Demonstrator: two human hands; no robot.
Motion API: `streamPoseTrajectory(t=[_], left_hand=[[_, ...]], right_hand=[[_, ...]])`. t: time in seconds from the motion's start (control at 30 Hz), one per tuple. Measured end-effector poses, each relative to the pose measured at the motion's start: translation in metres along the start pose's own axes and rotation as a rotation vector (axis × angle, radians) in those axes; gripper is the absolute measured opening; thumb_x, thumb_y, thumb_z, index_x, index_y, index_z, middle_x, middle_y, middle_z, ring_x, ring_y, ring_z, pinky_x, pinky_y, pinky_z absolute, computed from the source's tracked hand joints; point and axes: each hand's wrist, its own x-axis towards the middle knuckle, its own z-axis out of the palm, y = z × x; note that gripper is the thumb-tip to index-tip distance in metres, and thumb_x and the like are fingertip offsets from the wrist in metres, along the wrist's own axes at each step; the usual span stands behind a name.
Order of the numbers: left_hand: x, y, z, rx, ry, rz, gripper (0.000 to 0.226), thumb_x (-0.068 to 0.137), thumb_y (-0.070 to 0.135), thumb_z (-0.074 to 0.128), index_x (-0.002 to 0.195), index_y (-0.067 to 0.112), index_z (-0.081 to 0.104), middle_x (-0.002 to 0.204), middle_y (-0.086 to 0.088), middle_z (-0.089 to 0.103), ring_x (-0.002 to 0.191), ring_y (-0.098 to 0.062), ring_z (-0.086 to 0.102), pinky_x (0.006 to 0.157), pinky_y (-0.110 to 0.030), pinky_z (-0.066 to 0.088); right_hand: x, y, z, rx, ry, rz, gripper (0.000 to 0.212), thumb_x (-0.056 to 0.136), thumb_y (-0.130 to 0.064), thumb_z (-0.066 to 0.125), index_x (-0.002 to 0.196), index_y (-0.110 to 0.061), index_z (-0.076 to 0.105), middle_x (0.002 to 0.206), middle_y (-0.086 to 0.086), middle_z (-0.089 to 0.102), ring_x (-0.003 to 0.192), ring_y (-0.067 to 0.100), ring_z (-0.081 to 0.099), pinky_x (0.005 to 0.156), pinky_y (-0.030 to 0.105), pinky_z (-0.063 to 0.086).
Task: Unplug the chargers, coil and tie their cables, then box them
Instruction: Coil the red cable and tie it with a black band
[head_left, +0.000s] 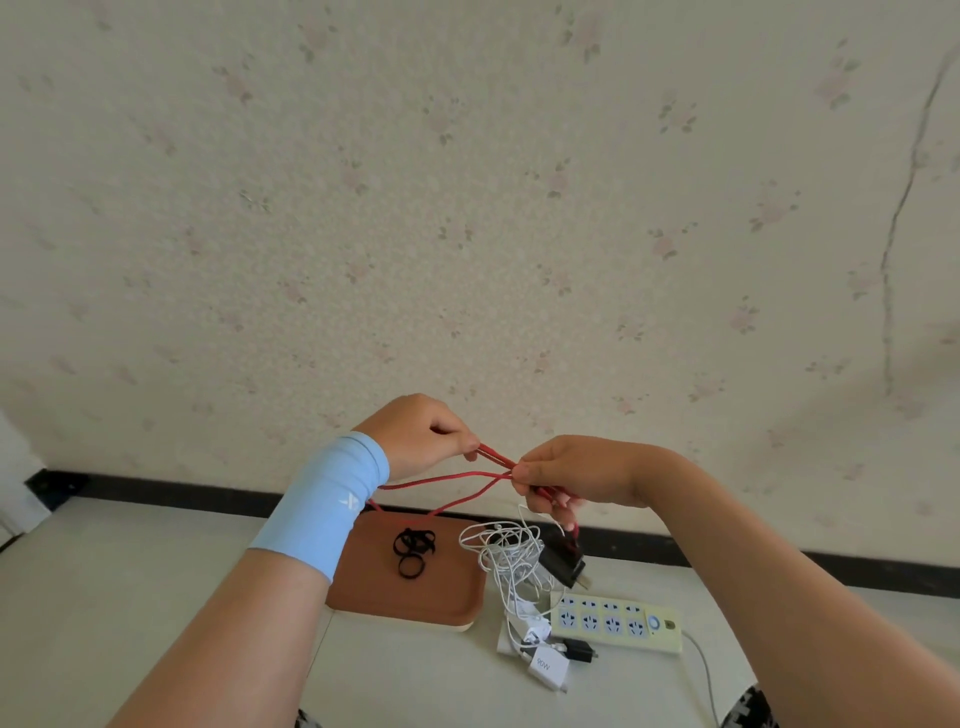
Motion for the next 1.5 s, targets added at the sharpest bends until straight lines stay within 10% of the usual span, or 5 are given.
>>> streamPoseTrajectory(t=[0.47,0.7,1.0,1.2,1.5], left_hand=[[0.000,0.027,0.046,-0.003,-0.093,0.179,0.066,0.084,0.018,0.060,0.145,0.027,0.036,0.117,0.008,0.050,0.101,-0.008,0.054,0.093,-0.023,0.044],[0.010,0.026,0.032,0.270,-0.011,0.111,0.019,0.100,0.034,0.044,0.107,0.025,0.059,0.085,0.004,0.062,0.082,-0.021,0.060,0.074,-0.034,0.047],[0.001,0.020,0.020,-0.294,-0.069,-0.019,0.022,0.102,0.020,0.048,0.098,0.012,0.068,0.062,0.001,0.062,0.053,-0.017,0.055,0.054,-0.031,0.044],[0.005,-0.004,0.015,-0.667,-0.173,-0.087,0.021,0.104,0.024,0.044,0.101,0.013,0.062,0.058,0.009,0.029,0.048,-0.007,0.021,0.044,-0.019,0.019],[0.018,-0.031,0.021,-0.228,0.448,-0.256,0.037,0.104,0.029,0.037,0.084,0.009,0.061,0.080,-0.006,0.067,0.075,-0.027,0.064,0.073,-0.038,0.052]], right_hand=[[0.011,0.000,0.002,0.438,0.083,0.055,0.028,0.108,-0.027,0.040,0.092,-0.014,0.060,0.066,-0.003,0.046,0.051,0.009,0.023,0.047,0.021,0.017],[0.001,-0.001,-0.010,0.664,0.001,-0.045,0.033,0.096,-0.026,0.049,0.109,0.001,0.062,0.094,0.016,0.064,0.061,0.014,0.044,0.050,0.021,0.028],[-0.002,0.017,-0.008,-0.155,0.123,0.040,0.015,0.094,-0.022,0.068,0.106,-0.018,0.076,0.098,-0.003,0.079,0.088,0.001,0.068,0.094,0.029,0.044],[0.000,0.019,-0.009,0.090,0.358,-0.028,0.023,0.104,-0.024,0.054,0.103,-0.019,0.076,0.070,0.003,0.073,0.084,0.015,0.073,0.090,0.034,0.047],[-0.003,0.012,-0.006,-0.212,0.292,0.124,0.023,0.098,-0.025,0.056,0.094,-0.019,0.078,0.052,-0.004,0.055,0.046,0.012,0.045,0.058,0.025,0.043]])
